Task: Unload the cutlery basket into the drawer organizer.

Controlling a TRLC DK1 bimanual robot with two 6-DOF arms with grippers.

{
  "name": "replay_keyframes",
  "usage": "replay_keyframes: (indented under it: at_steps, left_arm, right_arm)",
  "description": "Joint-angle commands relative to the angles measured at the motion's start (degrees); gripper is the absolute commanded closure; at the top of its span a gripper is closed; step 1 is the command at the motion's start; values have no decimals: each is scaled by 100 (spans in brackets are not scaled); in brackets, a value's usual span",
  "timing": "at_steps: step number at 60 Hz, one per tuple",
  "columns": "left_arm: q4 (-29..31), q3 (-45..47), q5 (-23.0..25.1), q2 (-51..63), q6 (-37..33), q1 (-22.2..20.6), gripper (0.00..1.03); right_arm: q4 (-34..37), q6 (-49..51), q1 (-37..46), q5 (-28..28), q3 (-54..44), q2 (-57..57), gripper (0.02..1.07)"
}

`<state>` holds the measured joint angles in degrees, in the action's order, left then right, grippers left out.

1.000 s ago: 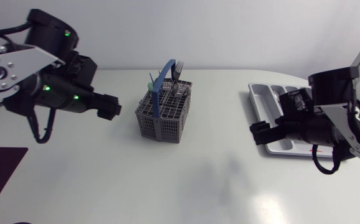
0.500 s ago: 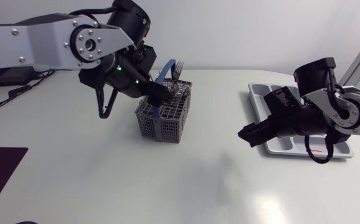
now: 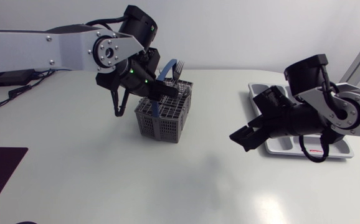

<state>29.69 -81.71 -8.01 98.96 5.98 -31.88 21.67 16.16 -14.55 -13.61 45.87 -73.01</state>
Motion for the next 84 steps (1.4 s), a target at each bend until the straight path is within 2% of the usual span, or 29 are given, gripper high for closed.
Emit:
replay_keyframes:
  at_steps: [1, 12, 16, 26, 33, 36, 38, 39, 44, 48, 55, 63, 68, 74, 79, 84]
  left_arm:
    - [-34, 33, -60, 1, -150, 15, 87]
    - [-306, 929, -34, -878, -677, -99, 89]
    - [-297, 1272, 151, -1203, -914, -126, 89]
    - [142, 1993, 1100, -2381, -1424, -11, 89]
    - [379, 2028, 1750, -2513, -1661, 446, 87]
    - [406, 2010, 1891, -2460, -1767, 604, 81]
    - [406, 2001, 1908, -2460, -1776, 665, 73]
    - [406, 1984, 1917, -2460, -1767, 683, 64]
    - [450, 1975, 1917, -2645, -1776, 665, 45]
    - [555, 2010, 1926, -2908, -1872, 604, 23]
    - [713, 2116, 1961, -3084, -2004, 551, 14]
    - [1162, 2168, 1988, -3515, -2224, 736, 14]
    - [1522, 2326, 1996, -3866, -2602, 1316, 15]
    - [1645, 2731, 2040, -4130, -3173, 2133, 20]
    - [1627, 3100, 2278, -4156, -3568, 2740, 33]
    - [1504, 3328, 2620, -3998, -3692, 3056, 54]
  right_arm:
    - [57, 62, -40, -37, 309, 59, 12]
    - [92, 45, -75, -37, 678, -169, 12]
    - [83, 54, -75, -46, 757, -257, 12]
    - [48, 54, -75, -160, 845, -380, 12]
    - [-40, 54, -75, -204, 854, -574, 12]
    - [-93, 54, -101, -204, 863, -670, 12]
    - [-119, 54, -119, -204, 871, -741, 11]
    - [-128, 45, -119, -204, 871, -758, 11]
    - [-181, 45, -145, -195, 898, -837, 11]
    - [-190, 54, -145, -195, 915, -881, 11]
    - [-190, 54, -145, -195, 942, -943, 11]
    - [-190, 54, -154, -195, 994, -1040, 11]
    - [-190, 62, -119, -195, 1117, -1207, 11]
    - [-190, 54, -84, -195, 1293, -1479, 12]
    - [-190, 27, -84, -195, 1478, -1734, 19]
    - [-225, -69, -119, -204, 1698, -2015, 36]
